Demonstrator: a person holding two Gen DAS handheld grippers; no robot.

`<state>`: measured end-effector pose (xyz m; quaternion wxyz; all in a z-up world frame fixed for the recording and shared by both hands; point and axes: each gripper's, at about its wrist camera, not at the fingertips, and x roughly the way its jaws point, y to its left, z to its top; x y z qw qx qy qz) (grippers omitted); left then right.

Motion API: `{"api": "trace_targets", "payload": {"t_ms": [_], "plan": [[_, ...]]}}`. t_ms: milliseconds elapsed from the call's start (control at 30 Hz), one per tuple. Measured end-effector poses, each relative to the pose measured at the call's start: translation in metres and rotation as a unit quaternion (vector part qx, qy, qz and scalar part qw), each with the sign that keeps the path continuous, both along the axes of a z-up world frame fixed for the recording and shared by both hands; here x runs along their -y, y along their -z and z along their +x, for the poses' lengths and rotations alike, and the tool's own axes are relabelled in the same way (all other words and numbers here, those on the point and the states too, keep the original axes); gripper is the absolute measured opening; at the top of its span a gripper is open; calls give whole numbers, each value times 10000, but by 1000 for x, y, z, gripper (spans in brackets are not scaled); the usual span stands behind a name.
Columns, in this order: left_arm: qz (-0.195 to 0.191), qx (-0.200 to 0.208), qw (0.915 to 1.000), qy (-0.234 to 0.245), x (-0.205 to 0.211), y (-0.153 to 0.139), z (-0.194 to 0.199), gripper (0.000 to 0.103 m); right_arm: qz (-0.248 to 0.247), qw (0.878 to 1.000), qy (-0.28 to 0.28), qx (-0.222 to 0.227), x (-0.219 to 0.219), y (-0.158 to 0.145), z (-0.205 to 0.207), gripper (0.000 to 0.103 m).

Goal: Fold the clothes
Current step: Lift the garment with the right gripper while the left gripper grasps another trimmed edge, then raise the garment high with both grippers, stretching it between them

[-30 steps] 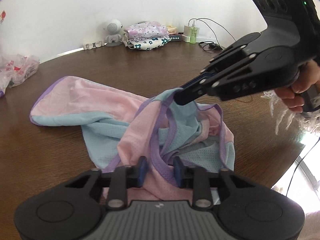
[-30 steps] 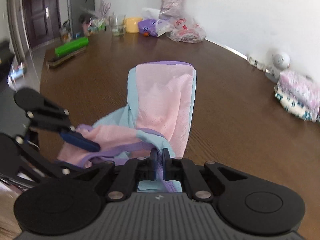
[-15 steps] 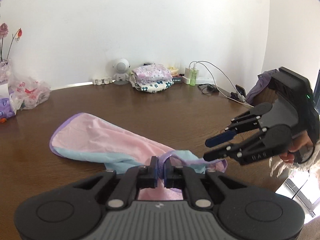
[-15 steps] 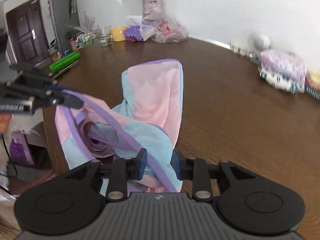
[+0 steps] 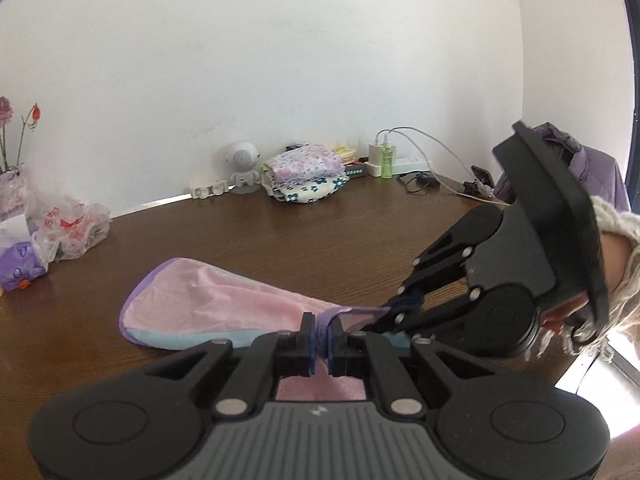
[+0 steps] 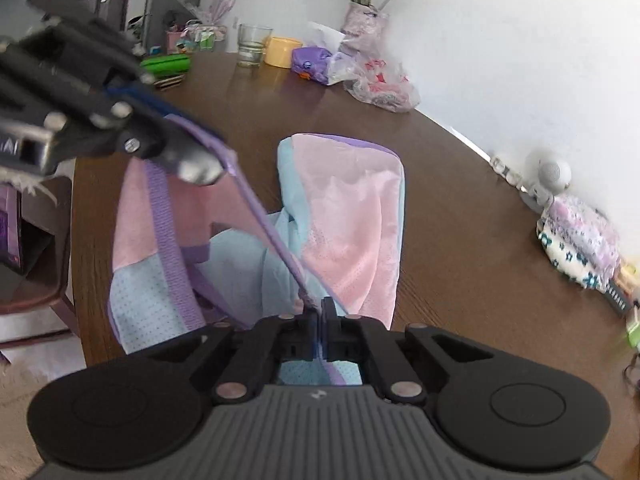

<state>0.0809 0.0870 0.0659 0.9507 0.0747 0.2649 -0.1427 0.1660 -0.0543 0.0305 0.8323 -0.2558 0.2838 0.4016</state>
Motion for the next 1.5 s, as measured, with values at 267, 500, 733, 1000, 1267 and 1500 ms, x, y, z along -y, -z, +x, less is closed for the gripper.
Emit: {"api": "trace_targets", "payload": {"t_ms": [267,500,733,1000,1267,1500], "plan": [[-104,-139,9981,-587,-10,9,41,17,1470,9832,1079,-55,31,-64,29,1],[-651,-267,9954,-647,-2,10,49,22,2033,9606,1722,788,47,-94,29,1],[-697,-520,9938,-699,13,30,47,22,2417,9408,2165,977,66,-91,28,1],[-835,-462,9929,-707,28,36,44,20,2646,9341,2309,647,84,-70,18,1],[-663,-372,9944,-734,42,46,47,7,2987,9236,2380,337,113,-58,-4,1],[-558,153,9947,-849,42,37,35,1,2833,9213,2641,335,136,-39,-18,1]]}}
